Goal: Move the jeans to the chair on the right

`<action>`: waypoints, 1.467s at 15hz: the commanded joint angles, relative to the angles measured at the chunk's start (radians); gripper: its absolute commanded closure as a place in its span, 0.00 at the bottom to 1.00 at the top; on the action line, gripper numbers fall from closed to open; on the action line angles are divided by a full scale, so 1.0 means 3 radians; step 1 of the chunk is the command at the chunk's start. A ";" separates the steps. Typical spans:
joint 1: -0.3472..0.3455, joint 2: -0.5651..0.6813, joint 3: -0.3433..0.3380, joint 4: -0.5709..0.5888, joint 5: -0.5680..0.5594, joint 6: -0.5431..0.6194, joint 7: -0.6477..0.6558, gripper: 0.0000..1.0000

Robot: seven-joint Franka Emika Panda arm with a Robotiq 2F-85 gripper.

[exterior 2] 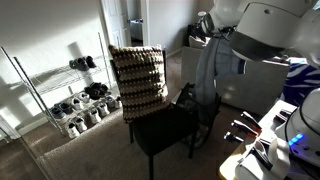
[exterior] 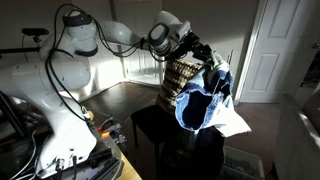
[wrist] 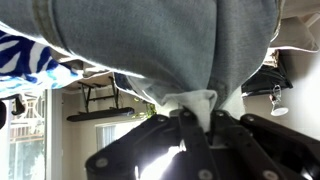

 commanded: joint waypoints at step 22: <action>0.0292 0.0948 0.0729 -0.0008 -0.0272 0.0397 -0.0754 0.97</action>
